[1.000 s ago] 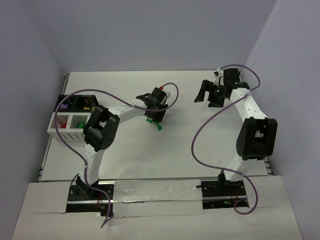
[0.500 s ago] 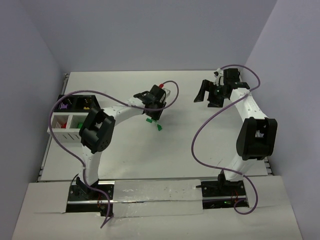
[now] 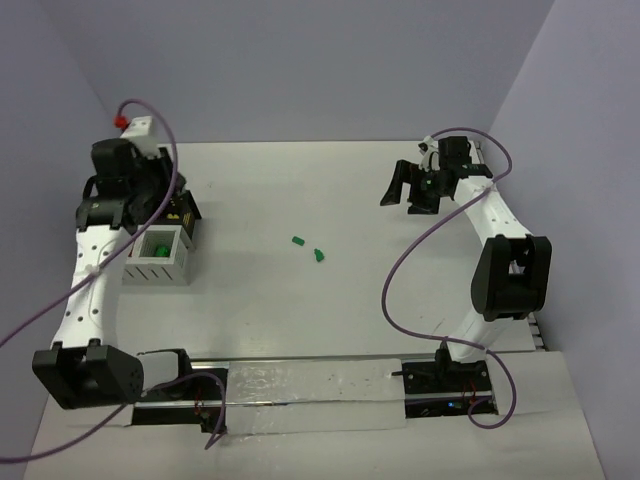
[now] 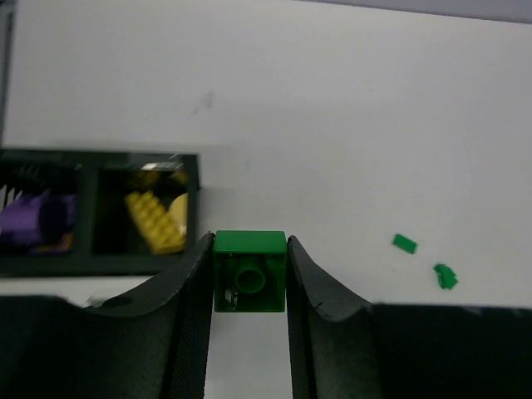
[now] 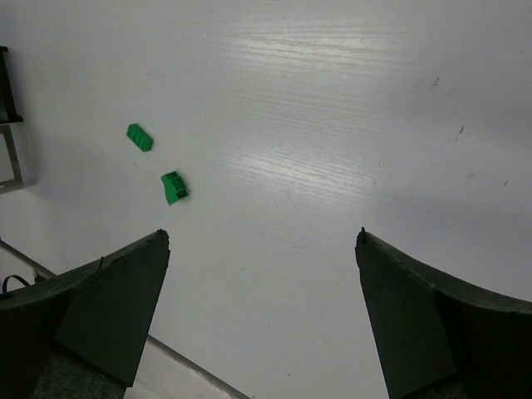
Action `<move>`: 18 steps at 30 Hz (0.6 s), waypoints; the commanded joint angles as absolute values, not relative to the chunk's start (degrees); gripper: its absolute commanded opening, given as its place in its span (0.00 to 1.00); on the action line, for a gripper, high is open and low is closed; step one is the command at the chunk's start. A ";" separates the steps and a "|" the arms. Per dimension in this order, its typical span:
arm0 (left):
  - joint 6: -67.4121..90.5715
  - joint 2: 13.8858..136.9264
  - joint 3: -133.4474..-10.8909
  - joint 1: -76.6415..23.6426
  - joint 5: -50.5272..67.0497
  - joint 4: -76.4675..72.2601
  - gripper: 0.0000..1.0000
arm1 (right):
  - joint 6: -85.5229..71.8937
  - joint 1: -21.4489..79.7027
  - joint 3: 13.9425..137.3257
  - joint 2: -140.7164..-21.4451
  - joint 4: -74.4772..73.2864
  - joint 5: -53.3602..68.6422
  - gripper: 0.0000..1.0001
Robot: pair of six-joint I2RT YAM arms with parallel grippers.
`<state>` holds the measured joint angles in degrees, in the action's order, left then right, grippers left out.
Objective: Sort the legos into containers by color
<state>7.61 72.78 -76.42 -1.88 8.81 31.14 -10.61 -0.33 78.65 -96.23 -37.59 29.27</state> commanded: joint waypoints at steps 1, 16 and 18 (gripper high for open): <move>2.99 69.86 -70.29 7.26 17.62 37.11 0.00 | -10.07 1.74 80.11 -96.10 -35.91 29.25 1.00; -5.69 68.45 -60.75 16.61 15.61 37.30 0.10 | -9.65 2.43 79.44 -96.15 -35.75 28.93 1.00; -5.88 68.99 -60.13 16.61 14.78 36.84 0.14 | -9.41 2.37 79.54 -96.07 -35.94 28.74 1.00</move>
<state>-3.92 68.90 -61.06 16.25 15.18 38.83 -10.57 2.15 78.65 -96.57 -37.26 29.17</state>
